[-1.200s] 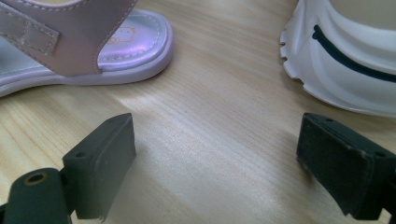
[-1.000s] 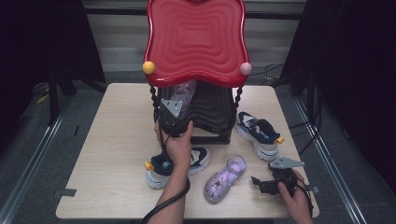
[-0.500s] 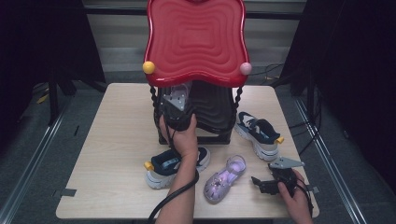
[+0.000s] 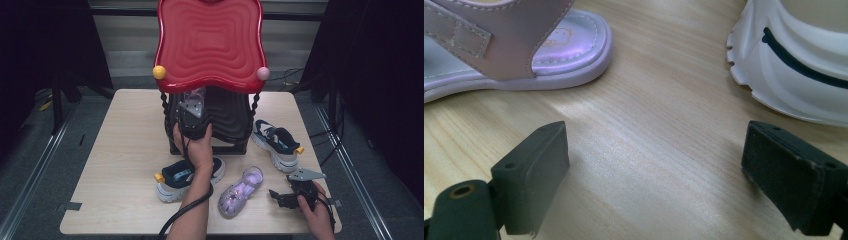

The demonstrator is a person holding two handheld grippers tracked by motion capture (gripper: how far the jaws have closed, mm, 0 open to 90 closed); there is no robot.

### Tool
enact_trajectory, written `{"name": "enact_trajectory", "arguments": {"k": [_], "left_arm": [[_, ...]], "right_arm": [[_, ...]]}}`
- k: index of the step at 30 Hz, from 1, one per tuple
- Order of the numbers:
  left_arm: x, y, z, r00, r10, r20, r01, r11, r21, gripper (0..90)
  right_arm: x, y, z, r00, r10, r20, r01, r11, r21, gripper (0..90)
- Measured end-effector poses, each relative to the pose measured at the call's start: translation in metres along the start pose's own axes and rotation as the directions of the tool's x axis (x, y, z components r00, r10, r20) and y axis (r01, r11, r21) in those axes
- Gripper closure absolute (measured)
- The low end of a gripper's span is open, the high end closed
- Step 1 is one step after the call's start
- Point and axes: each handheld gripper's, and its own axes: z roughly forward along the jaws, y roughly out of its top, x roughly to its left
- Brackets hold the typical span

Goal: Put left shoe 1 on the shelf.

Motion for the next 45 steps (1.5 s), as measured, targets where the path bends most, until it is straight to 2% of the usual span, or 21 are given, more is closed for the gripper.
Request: {"name": "enact_trajectory", "arguments": {"k": [5,26,34,43,44,45], "left_arm": [[-0.002,-0.001,0.002,0.9999,0.001,0.013,-0.001,0.9999,0.011,29.4],[0.007,-0.008,0.003,0.9975,0.012,0.069,-0.015,0.9989,0.044,29.7],[0.008,-0.008,0.003,0.9957,0.036,0.085,-0.040,0.9977,0.055,27.2],[0.009,-0.005,0.002,0.9903,0.076,0.117,-0.081,0.9960,0.038,20.8],[0.009,-0.005,0.001,0.9908,0.085,0.105,-0.089,0.9952,0.040,20.1],[0.010,-0.005,0.001,0.9902,0.085,0.111,-0.089,0.9955,0.033,19.9]], "right_arm": [[0.000,0.000,0.000,1.0000,0.000,0.000,0.000,1.000,0.000,11.2],[0.000,0.000,0.000,1.0000,-0.001,0.000,0.001,1.000,0.000,11.2],[0.000,0.000,0.000,1.0000,0.001,-0.001,-0.001,1.000,-0.002,11.2],[0.000,0.000,0.000,1.0000,0.001,-0.001,-0.001,1.000,-0.001,11.2],[0.000,0.000,0.000,1.0000,0.000,-0.001,0.000,1.000,-0.002,11.2],[0.000,0.000,0.000,1.0000,-0.001,-0.001,0.001,1.000,-0.002,11.2]]}}
